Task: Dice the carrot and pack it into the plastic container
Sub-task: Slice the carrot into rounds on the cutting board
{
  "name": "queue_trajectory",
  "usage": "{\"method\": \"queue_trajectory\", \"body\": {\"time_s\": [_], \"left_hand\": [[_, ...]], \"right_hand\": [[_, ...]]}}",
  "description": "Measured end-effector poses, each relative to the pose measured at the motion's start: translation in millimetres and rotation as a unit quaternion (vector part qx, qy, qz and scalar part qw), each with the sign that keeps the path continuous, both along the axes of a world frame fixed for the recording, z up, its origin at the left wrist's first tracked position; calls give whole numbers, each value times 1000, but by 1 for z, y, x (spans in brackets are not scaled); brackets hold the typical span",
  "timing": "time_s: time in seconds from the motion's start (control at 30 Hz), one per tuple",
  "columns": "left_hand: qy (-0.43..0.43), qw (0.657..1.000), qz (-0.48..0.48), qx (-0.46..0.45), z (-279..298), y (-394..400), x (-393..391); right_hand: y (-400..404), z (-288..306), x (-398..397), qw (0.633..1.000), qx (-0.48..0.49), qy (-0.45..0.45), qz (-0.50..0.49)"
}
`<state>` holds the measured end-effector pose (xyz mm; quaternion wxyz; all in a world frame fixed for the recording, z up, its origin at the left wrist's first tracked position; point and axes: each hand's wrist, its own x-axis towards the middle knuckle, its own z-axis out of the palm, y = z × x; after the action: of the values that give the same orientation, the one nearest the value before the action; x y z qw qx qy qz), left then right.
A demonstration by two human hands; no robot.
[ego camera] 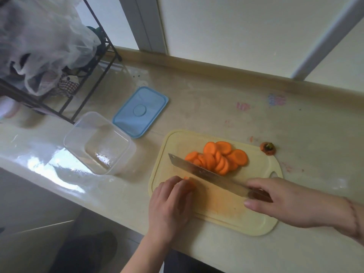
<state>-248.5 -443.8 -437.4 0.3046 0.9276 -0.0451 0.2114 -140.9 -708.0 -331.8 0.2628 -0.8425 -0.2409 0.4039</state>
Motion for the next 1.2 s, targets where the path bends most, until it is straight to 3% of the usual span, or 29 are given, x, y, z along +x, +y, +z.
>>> {"method": "queue_trajectory", "body": {"time_s": [0.23,0.37,0.53,0.73,0.87,1.03,1.2], "left_hand": [[-5,1000,1,-13,-1,-1,2],[-7,1000,0,-8,-1,0,2],[-11,1000,-3,-6,-1,0,3],[-9,1000,-4,-12,1,-2,4],[-7,1000,-8,-18,2,-2,5],[-3,999,-14,-39,5,-7,9],[8,998,-18,-53,4,-19,14]], "right_hand": [[-20,1,18,995,-23,99,21],[-15,-1,34,994,-24,102,31],[-5,-9,49,983,25,179,-17],[11,-19,56,981,27,188,-26],[22,-16,49,985,35,164,-36],[26,-5,11,1000,7,8,-27],[33,7,-42,989,54,10,-134]]}}
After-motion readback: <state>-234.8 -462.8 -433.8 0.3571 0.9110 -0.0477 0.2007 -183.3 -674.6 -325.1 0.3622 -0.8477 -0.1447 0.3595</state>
